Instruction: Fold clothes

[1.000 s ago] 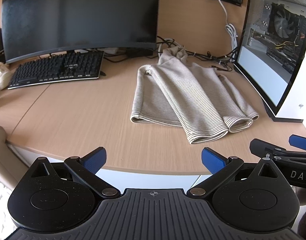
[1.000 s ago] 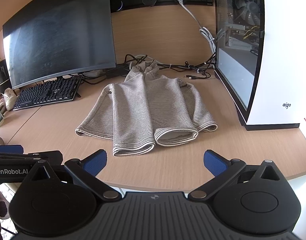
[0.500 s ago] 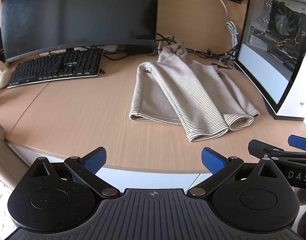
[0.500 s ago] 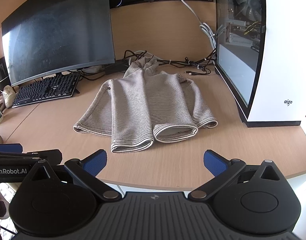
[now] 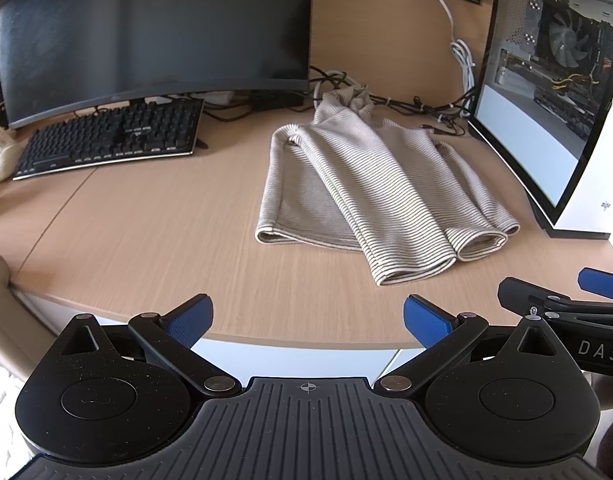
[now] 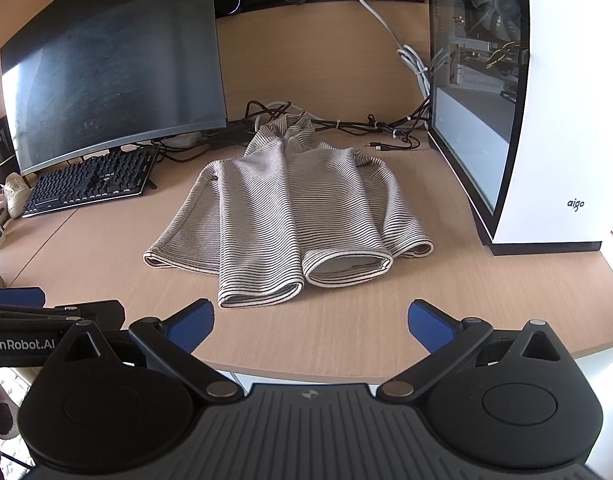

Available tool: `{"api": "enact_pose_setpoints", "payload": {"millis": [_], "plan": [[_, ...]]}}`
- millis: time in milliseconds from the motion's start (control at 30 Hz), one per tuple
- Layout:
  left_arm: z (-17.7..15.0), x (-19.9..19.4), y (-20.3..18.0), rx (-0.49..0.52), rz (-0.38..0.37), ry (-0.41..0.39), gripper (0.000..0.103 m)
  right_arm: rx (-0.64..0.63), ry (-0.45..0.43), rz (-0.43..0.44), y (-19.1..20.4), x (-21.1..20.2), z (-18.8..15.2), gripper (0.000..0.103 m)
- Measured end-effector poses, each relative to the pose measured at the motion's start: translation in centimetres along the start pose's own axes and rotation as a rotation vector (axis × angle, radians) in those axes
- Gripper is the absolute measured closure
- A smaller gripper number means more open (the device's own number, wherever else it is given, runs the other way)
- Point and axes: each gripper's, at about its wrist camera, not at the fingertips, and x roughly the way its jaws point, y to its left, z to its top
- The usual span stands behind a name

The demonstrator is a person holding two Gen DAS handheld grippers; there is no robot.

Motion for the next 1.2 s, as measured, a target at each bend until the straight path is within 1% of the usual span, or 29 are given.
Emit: {"api": "enact_pose_setpoints", "payload": {"millis": [767, 1200], "plan": [[0.3, 0.6, 0.4, -0.004, 0.014, 0.010, 0.000, 0.003, 0.013, -0.004, 0.4, 0.9, 0.2, 0.000], [0.9, 1.9, 0.9, 0.004, -0.010, 0.032, 0.000, 0.014, 0.029, -0.023, 0.5, 1.9, 0.6, 0.000]]}}
